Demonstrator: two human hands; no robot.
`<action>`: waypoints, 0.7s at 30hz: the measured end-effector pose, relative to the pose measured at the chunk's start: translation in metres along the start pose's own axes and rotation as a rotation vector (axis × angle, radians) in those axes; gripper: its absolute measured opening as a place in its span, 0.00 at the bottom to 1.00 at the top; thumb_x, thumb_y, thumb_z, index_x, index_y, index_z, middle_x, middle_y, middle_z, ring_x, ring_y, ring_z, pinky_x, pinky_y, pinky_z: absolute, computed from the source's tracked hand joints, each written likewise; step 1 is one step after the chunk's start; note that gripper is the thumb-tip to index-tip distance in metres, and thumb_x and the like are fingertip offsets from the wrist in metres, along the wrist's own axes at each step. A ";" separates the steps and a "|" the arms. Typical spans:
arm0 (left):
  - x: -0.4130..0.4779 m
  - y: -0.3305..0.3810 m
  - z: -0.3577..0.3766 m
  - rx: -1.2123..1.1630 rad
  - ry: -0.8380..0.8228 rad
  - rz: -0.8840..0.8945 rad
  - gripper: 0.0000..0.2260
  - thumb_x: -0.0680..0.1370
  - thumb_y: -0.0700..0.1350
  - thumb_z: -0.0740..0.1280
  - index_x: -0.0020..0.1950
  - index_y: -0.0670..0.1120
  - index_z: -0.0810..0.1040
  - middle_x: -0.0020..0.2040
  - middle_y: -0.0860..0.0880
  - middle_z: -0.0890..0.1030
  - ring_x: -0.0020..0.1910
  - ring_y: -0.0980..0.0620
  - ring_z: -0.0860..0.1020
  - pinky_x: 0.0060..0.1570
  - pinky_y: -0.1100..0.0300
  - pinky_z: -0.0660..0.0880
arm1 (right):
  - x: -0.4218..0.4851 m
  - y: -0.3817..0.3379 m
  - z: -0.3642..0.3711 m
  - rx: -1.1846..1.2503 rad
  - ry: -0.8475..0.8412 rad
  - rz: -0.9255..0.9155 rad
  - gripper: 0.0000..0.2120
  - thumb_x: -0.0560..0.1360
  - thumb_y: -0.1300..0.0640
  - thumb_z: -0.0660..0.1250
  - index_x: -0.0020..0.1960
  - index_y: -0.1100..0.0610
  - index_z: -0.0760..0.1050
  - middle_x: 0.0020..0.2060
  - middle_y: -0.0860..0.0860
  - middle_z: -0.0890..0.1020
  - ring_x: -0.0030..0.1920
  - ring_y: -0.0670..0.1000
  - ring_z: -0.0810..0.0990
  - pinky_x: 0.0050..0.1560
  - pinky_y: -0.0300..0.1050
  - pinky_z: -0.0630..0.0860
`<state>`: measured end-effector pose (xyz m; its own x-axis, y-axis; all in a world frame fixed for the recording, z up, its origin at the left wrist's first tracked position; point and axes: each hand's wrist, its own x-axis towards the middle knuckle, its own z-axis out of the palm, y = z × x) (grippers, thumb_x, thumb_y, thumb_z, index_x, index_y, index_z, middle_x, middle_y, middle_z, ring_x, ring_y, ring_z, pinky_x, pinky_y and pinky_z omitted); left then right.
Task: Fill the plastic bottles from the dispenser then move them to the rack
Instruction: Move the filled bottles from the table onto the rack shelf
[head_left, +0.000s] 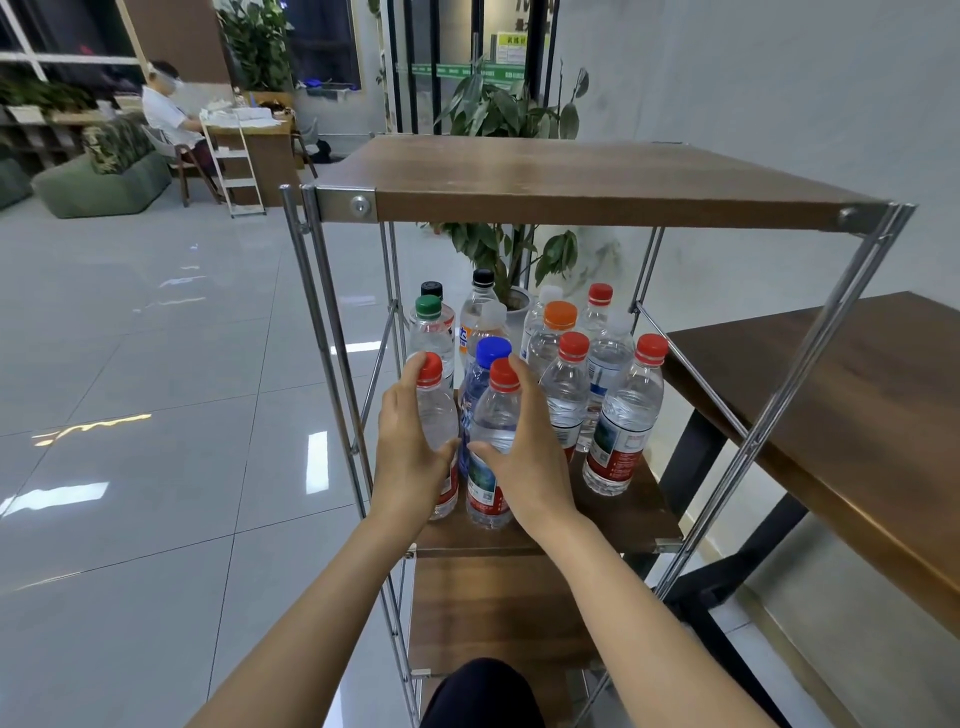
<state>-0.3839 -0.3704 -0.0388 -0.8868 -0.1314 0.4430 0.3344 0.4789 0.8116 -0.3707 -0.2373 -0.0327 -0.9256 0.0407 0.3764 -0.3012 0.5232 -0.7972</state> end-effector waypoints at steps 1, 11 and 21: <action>0.000 0.000 0.000 0.002 0.000 -0.001 0.45 0.68 0.33 0.77 0.77 0.56 0.58 0.70 0.49 0.69 0.68 0.48 0.71 0.63 0.46 0.75 | 0.000 0.000 0.000 -0.004 -0.002 -0.002 0.47 0.72 0.60 0.75 0.74 0.34 0.47 0.75 0.42 0.61 0.68 0.32 0.56 0.65 0.38 0.62; -0.008 -0.005 -0.004 0.078 0.005 0.012 0.47 0.68 0.35 0.78 0.77 0.57 0.54 0.72 0.48 0.67 0.71 0.49 0.67 0.66 0.51 0.71 | -0.004 0.000 -0.003 -0.073 -0.038 -0.017 0.47 0.73 0.58 0.75 0.77 0.38 0.46 0.76 0.43 0.59 0.68 0.35 0.57 0.64 0.41 0.65; -0.014 -0.006 -0.007 0.082 0.000 -0.012 0.51 0.69 0.35 0.78 0.78 0.61 0.49 0.73 0.50 0.66 0.67 0.61 0.62 0.64 0.55 0.69 | -0.010 -0.004 0.001 -0.073 -0.009 -0.008 0.48 0.73 0.58 0.75 0.74 0.33 0.44 0.77 0.44 0.58 0.68 0.34 0.55 0.62 0.39 0.61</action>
<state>-0.3708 -0.3772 -0.0471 -0.8905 -0.1375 0.4338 0.2968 0.5471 0.7827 -0.3610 -0.2405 -0.0338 -0.9253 0.0283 0.3782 -0.2917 0.5841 -0.7574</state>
